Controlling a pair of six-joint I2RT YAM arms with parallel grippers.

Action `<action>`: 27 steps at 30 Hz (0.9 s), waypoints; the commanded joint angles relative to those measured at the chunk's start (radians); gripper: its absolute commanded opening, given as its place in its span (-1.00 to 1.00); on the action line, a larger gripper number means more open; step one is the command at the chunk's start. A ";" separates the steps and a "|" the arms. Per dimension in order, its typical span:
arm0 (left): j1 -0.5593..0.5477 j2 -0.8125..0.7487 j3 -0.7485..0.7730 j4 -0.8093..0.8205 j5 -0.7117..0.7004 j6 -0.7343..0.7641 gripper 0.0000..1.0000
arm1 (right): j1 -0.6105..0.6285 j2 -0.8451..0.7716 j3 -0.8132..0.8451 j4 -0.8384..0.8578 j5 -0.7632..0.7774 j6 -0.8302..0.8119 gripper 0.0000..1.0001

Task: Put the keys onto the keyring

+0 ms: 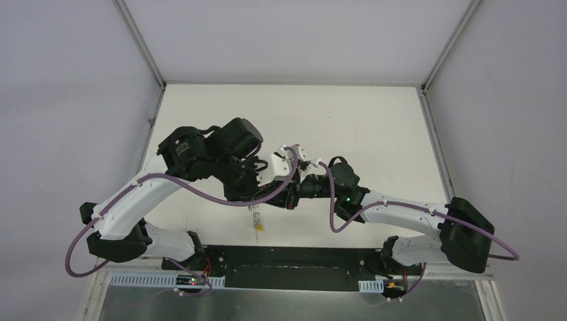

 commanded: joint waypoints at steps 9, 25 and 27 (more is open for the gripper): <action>-0.007 -0.017 0.027 0.015 0.012 -0.015 -1.00 | 0.009 0.006 0.047 0.038 -0.023 0.000 -0.73; -0.007 -0.066 -0.006 0.074 -0.018 -0.028 -0.83 | 0.011 0.007 0.071 -0.023 -0.070 -0.029 -1.00; -0.007 -0.107 -0.038 0.112 -0.052 -0.038 -0.55 | 0.011 -0.010 0.061 -0.026 -0.051 -0.037 -1.00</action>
